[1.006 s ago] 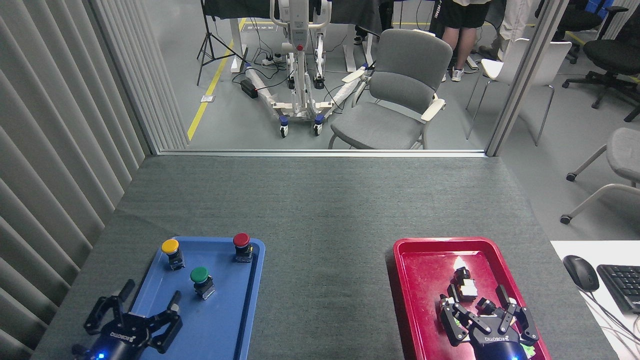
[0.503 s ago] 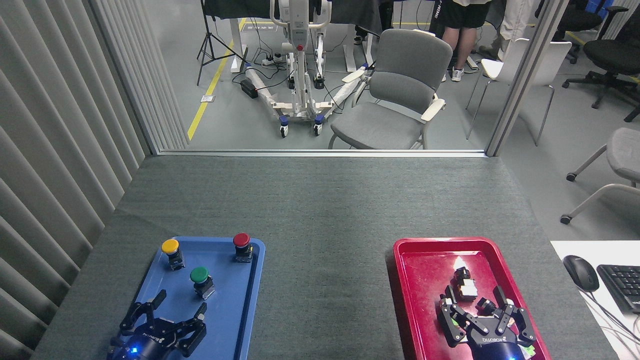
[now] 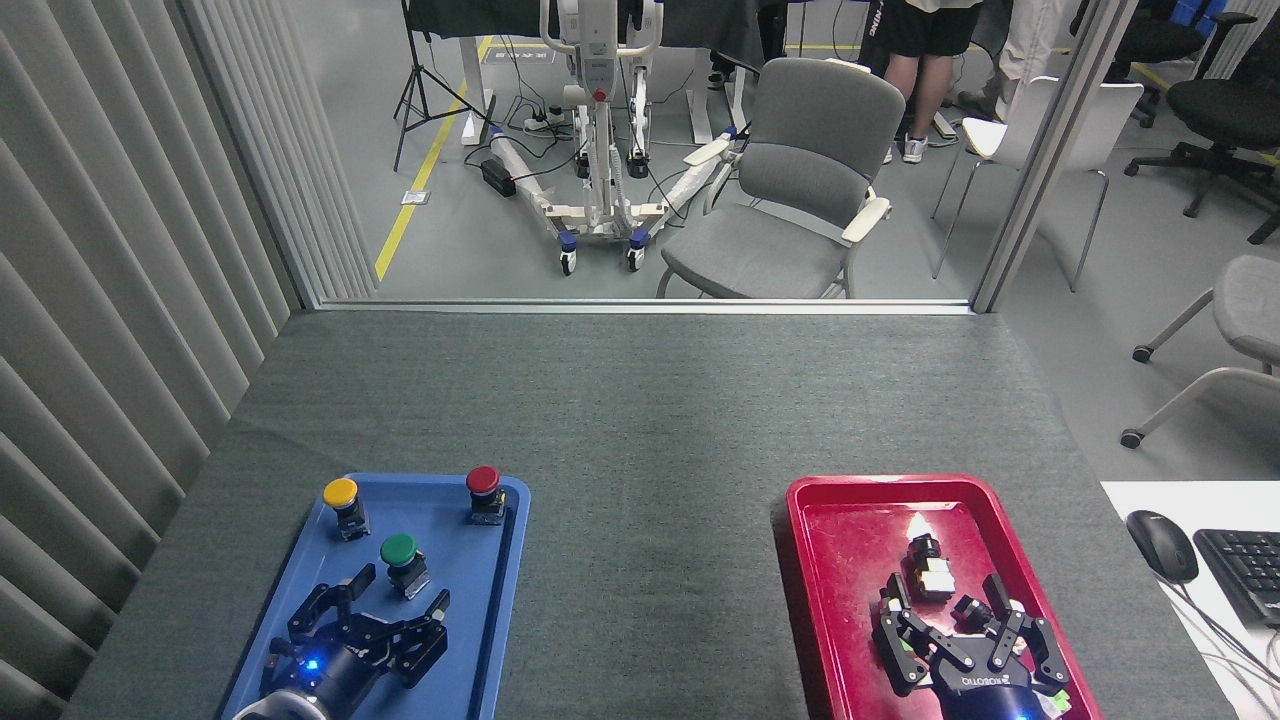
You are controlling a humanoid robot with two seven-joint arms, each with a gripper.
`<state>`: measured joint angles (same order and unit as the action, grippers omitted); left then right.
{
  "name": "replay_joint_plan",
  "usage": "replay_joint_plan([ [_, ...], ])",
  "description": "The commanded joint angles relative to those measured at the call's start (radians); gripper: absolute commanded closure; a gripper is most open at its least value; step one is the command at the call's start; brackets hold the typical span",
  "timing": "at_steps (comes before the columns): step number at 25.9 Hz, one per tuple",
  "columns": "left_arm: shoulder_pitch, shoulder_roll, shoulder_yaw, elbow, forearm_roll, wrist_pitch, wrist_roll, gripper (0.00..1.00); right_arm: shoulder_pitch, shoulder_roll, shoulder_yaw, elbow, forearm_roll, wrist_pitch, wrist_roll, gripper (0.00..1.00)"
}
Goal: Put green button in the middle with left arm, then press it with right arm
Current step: 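Close the left gripper on the green button and lift it, then carry the green button with the left gripper toward the table middle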
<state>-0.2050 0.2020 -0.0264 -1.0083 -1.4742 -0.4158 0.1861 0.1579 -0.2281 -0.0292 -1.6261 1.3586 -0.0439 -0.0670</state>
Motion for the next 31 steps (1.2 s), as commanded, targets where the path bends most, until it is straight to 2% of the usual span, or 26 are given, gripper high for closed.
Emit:
replay_joint_plan([
  [1,-0.037,-0.009,-0.003,0.048,0.002,0.005,0.006,0.0,0.003,-0.002,0.002,0.0,-0.001,0.009,-0.001,0.01],
  [7,-0.06,-0.016,-0.003,0.088,0.003,0.009,0.007,0.01,-0.001,-0.007,0.041,0.008,-0.003,0.049,-0.005,0.01],
  [12,-0.068,-0.038,-0.001,0.116,0.003,0.019,0.01,0.25,-0.001,-0.004,0.04,0.008,-0.003,0.038,-0.007,0.01],
  [14,-0.077,-0.041,-0.003,0.132,0.003,0.031,0.012,0.37,-0.001,0.0,0.04,0.008,-0.003,0.036,-0.008,0.01],
  [15,-0.077,-0.039,-0.003,0.134,0.002,0.035,0.015,0.47,-0.001,0.004,0.038,0.008,-0.001,0.032,-0.008,0.01],
  [18,-0.07,-0.03,-0.006,0.131,-0.005,0.023,0.059,0.89,0.003,0.003,0.037,0.006,0.001,0.013,-0.01,0.01],
  [19,-0.065,-0.027,-0.006,0.126,-0.003,0.009,0.067,0.99,0.003,0.001,0.035,0.008,0.001,0.012,-0.013,0.01],
  [23,-0.057,-0.018,-0.004,0.085,0.0,-0.092,0.111,1.0,0.0,0.001,0.031,0.011,0.001,0.01,-0.016,0.01],
  [26,-0.028,-0.022,-0.004,-0.059,0.002,-0.124,0.131,1.0,0.003,0.003,0.034,0.011,0.001,0.012,-0.016,0.01],
  [28,-0.019,-0.061,-0.023,-0.144,0.0,-0.12,0.124,1.0,0.005,0.004,0.035,0.011,0.001,0.01,-0.017,0.01],
  [29,-0.02,-0.104,-0.052,-0.162,-0.006,-0.113,0.122,1.0,0.005,0.006,0.035,0.011,0.002,0.01,-0.017,0.01],
  [31,-0.022,-0.171,-0.083,-0.148,-0.018,-0.095,0.122,1.0,0.005,0.004,0.035,0.011,0.002,0.012,-0.016,0.01],
])
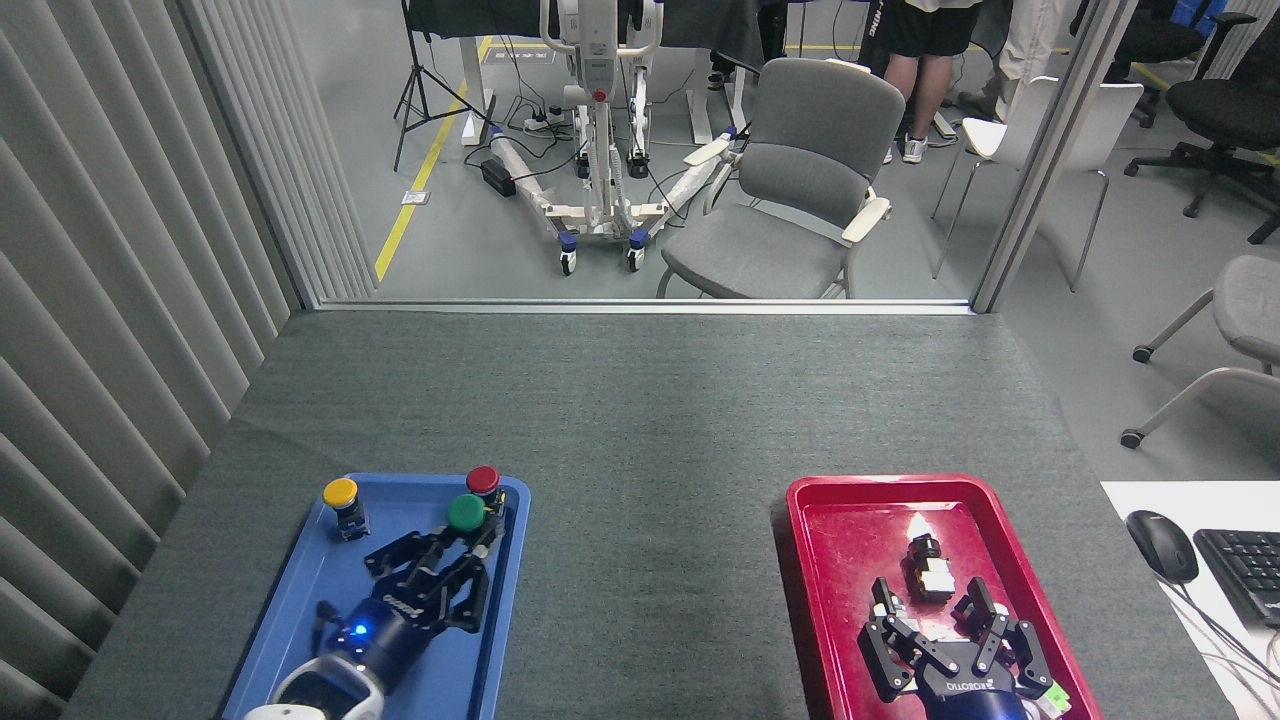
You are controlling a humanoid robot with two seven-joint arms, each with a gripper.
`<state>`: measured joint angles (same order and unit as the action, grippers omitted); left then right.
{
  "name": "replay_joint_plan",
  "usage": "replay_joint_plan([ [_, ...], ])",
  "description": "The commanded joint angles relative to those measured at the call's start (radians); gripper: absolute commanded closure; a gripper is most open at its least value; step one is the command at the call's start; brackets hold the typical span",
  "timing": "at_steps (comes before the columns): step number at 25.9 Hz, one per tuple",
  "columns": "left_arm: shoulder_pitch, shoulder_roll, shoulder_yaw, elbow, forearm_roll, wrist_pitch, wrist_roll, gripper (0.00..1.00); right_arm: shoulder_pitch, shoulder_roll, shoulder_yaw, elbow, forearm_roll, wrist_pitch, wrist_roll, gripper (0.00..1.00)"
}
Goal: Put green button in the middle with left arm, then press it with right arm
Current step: 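Carry the green button with the left gripper toward the table middle, then lower the green button onto the table between the trays and release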
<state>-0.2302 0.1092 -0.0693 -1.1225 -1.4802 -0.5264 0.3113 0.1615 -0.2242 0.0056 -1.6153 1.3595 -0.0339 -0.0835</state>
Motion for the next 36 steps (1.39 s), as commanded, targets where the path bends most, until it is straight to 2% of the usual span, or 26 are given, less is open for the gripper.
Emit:
replay_joint_plan([
  [1,0.005,-0.101,-0.044,-0.01,-0.015,0.036,-0.001,1.0,0.001,-0.001,0.001,0.0,0.0,0.002,-0.001,0.01],
  [4,0.002,-0.148,-0.115,0.079,-0.041,0.086,-0.001,1.0,0.004,-0.003,0.002,0.0,0.0,0.002,-0.001,0.01],
  [9,-0.032,-0.155,-0.241,0.173,-0.052,0.217,-0.003,1.0,0.012,-0.004,0.005,0.0,0.0,0.003,-0.001,0.01],
  [15,-0.061,-0.175,-0.259,0.214,-0.048,0.195,-0.001,1.0,0.009,0.009,0.002,0.0,0.01,-0.001,-0.001,0.01],
  [18,-0.075,-0.181,-0.26,0.268,-0.043,0.186,0.0,1.0,0.006,0.031,0.001,0.0,0.038,-0.004,0.001,0.01],
  [19,-0.08,-0.189,-0.26,0.29,-0.043,0.194,0.002,0.97,0.006,0.037,0.001,0.0,0.044,-0.011,0.001,0.01],
  [21,-0.089,-0.2,-0.26,0.314,-0.043,0.201,0.003,0.81,0.004,0.043,-0.001,0.0,0.05,-0.02,0.001,0.01],
  [22,-0.09,-0.201,-0.26,0.316,-0.043,0.207,0.003,0.68,0.006,0.046,0.001,0.0,0.052,-0.021,0.001,0.01],
  [23,-0.09,-0.203,-0.262,0.313,-0.043,0.207,0.005,0.39,0.006,0.046,0.001,0.0,0.052,-0.023,0.001,0.01],
  [24,-0.09,-0.203,-0.26,0.314,-0.04,0.207,0.006,0.0,0.006,0.046,0.001,0.0,0.053,-0.023,0.001,0.01],
  [29,-0.086,-0.195,-0.262,0.276,-0.041,0.197,0.002,0.0,-0.002,0.089,-0.004,0.0,0.105,-0.024,0.002,0.01],
  [34,-0.024,-0.167,-0.253,0.087,-0.034,0.198,-0.006,0.0,-0.011,0.106,0.002,0.002,0.112,-0.023,0.002,0.01],
  [35,-0.003,-0.149,-0.247,0.04,-0.032,0.198,-0.006,0.0,-0.011,0.108,0.004,0.002,0.115,-0.024,0.002,0.04],
  [36,0.02,-0.121,-0.244,-0.013,-0.029,0.201,-0.006,0.0,-0.016,0.111,0.005,0.003,0.121,-0.026,0.002,0.14],
])
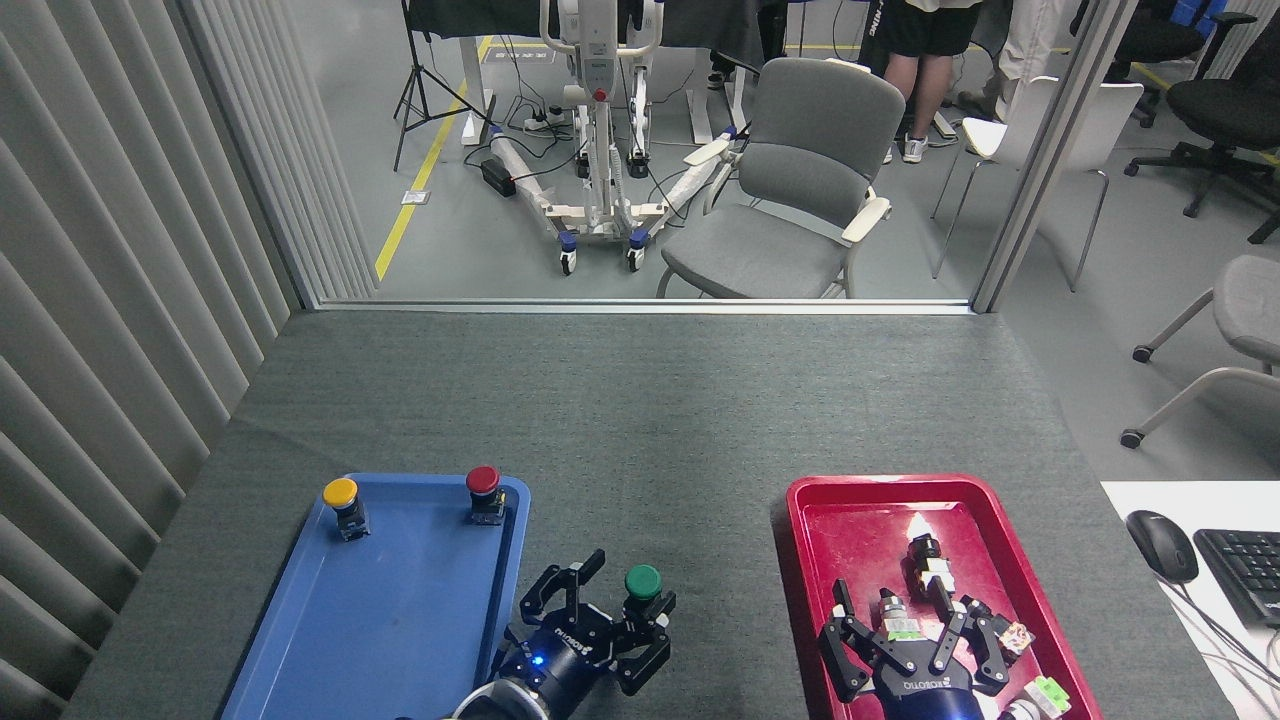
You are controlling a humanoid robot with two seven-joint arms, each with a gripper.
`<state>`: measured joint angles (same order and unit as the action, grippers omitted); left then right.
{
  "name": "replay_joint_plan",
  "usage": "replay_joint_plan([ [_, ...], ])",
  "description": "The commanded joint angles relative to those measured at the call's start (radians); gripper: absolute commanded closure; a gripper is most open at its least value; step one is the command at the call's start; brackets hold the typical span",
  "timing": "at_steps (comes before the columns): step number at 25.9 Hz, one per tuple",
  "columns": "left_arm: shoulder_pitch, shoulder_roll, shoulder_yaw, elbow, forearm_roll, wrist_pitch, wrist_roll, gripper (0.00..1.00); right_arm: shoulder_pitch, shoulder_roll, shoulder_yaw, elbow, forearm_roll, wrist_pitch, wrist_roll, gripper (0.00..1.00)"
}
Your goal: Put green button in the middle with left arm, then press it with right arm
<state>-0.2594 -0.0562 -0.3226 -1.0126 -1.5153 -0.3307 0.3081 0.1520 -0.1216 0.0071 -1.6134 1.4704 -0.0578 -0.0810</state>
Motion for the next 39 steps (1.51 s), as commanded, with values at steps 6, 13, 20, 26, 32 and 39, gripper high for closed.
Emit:
replay_joint_plan([
  [6,0.281,0.113,0.252,-0.402,0.129,0.056,-0.004,0.0,-0.049,0.051,0.036,0.043,0.056,-0.102,0.003,1.0],
  [13,0.35,0.21,0.399,-0.431,0.139,0.071,-0.172,0.0,-0.131,0.112,0.111,0.133,0.097,-0.177,-0.029,1.0],
  [20,0.348,0.208,0.445,-0.442,0.144,0.064,-0.175,0.0,-0.253,0.158,0.201,0.351,0.159,-0.108,-0.034,1.0],
  [26,0.35,0.21,0.458,-0.439,0.147,0.064,-0.173,0.0,-0.273,0.181,0.228,0.448,0.176,-0.109,-0.025,1.0],
  [32,0.35,0.206,0.461,-0.445,0.149,0.061,-0.173,0.0,-0.275,0.175,0.238,0.469,0.169,-0.109,-0.023,1.0],
  [39,0.353,0.21,0.461,-0.448,0.155,0.058,-0.173,0.0,-0.275,0.171,0.251,0.489,0.163,-0.074,-0.028,1.0],
])
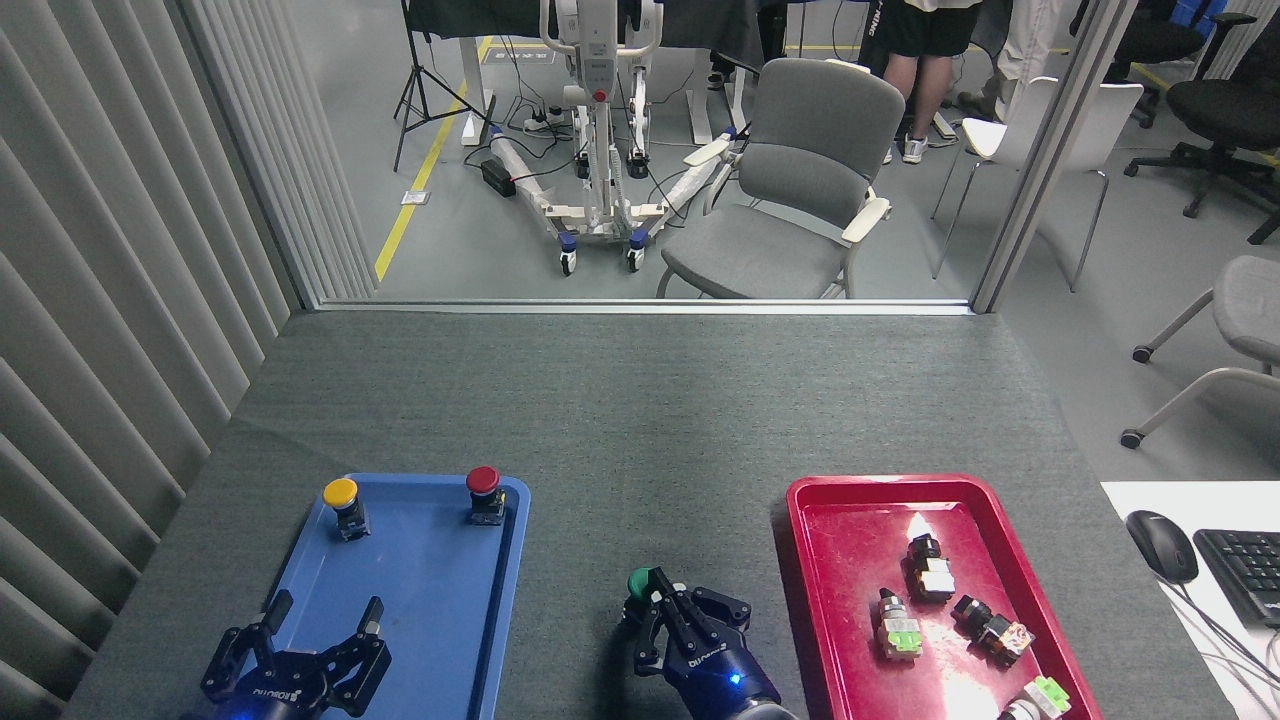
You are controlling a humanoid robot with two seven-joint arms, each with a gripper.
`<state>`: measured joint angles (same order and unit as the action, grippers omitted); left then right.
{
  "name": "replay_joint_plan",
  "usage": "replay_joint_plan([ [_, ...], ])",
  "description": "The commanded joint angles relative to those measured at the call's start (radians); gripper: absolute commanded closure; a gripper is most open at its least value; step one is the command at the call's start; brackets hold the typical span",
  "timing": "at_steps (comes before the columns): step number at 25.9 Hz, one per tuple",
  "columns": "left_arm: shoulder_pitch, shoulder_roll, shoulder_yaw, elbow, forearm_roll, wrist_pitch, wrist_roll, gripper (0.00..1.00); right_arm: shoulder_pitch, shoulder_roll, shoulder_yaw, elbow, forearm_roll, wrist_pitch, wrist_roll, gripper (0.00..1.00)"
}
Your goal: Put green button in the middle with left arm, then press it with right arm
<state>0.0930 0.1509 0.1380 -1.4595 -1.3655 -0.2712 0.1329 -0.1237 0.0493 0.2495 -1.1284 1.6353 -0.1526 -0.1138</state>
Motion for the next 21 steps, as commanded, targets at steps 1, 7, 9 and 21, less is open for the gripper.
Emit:
replay_joint_plan([
  [1,0.002,0.002,0.0,-0.001,0.008,0.0,0.002,0.0,0.001,0.0,0.008,0.004,-0.002,0.024,0.003,1.0],
  [7,0.007,0.002,0.002,-0.001,0.008,0.0,0.002,0.0,0.003,0.009,0.011,-0.07,-0.043,0.1,-0.069,1.0],
  [9,0.007,0.002,0.002,-0.001,0.008,0.0,0.002,0.0,0.003,0.01,0.008,-0.109,-0.049,0.116,-0.073,1.0],
  [21,0.008,0.004,0.002,0.001,0.013,-0.002,0.001,0.0,0.168,-0.049,-0.185,-0.367,-0.089,0.157,-0.076,0.0],
])
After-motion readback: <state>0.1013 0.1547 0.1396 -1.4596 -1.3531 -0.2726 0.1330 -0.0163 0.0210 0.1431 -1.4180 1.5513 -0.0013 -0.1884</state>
